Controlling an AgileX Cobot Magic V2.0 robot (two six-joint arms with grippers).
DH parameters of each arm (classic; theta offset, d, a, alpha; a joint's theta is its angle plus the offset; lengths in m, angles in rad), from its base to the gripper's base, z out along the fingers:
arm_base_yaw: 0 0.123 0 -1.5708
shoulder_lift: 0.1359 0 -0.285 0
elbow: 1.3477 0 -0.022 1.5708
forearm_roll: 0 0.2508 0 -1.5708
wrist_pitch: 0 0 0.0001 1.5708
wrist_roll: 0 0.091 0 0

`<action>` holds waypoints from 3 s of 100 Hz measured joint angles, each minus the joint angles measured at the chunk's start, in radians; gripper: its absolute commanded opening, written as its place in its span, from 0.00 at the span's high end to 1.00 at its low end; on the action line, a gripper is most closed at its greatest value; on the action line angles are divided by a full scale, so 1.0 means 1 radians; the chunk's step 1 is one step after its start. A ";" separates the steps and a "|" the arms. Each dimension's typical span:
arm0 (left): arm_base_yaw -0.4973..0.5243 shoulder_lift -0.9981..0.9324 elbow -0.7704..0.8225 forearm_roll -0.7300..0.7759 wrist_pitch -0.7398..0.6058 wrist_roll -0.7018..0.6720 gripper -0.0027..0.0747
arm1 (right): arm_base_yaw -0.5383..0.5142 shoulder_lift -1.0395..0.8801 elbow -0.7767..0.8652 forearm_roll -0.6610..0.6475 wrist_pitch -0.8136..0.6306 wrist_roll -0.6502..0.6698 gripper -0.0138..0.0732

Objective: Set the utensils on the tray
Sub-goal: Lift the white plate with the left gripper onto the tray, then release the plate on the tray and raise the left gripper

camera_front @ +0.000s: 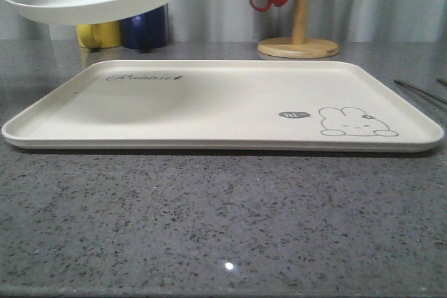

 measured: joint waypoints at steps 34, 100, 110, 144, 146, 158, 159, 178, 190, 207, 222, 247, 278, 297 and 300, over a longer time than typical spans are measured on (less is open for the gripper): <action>-0.126 0.167 -0.086 0.076 -0.013 -0.101 0.99 | 0.000 0.000 0.000 0.000 0.000 0.000 0.92; -0.146 0.312 -0.110 0.146 -0.013 -0.154 0.99 | 0.000 0.000 0.000 0.000 0.000 0.000 0.92; -0.146 0.312 -0.110 0.146 -0.013 -0.154 0.98 | 0.000 0.000 0.000 0.000 0.000 0.000 0.92; -0.146 0.312 -0.110 0.146 -0.013 -0.154 0.56 | 0.000 0.000 0.000 0.000 0.000 0.000 0.92; -0.146 0.312 -0.110 0.143 -0.013 -0.154 0.56 | 0.000 0.000 0.000 0.000 0.000 0.000 0.92; -0.146 0.308 -0.114 0.139 -0.013 -0.154 0.56 | 0.000 0.000 0.000 0.000 0.000 0.000 0.92; -0.146 0.308 -0.116 0.139 -0.013 -0.154 0.56 | 0.000 0.000 0.000 0.000 0.000 0.000 0.92; -0.146 0.230 -0.118 0.137 -0.056 -0.156 0.56 | 0.000 0.000 0.000 0.000 0.000 0.000 0.92; -0.146 0.148 -0.102 0.135 -0.104 -0.156 0.56 | 0.000 0.000 0.000 0.000 0.000 0.000 0.92; -0.105 0.010 0.002 0.137 -0.190 -0.156 0.56 | 0.000 0.000 0.000 0.000 0.000 0.000 0.92; -0.051 -0.148 0.156 0.194 -0.274 -0.156 0.56 | 0.000 0.000 0.000 0.000 0.000 0.000 0.92; -0.026 -0.443 0.427 0.272 -0.451 -0.154 0.56 | 0.000 0.000 0.000 0.000 0.000 0.000 0.92; -0.026 -0.857 0.754 0.293 -0.640 -0.148 0.56 | 0.000 0.000 0.000 0.000 0.000 0.000 0.92; -0.026 -1.026 0.858 0.294 -0.648 -0.129 0.69 | 0.000 0.000 0.000 0.000 0.000 0.000 0.92; -0.026 -1.044 0.865 0.294 -0.650 -0.129 0.74 | 0.000 0.000 0.000 0.000 0.000 0.000 0.92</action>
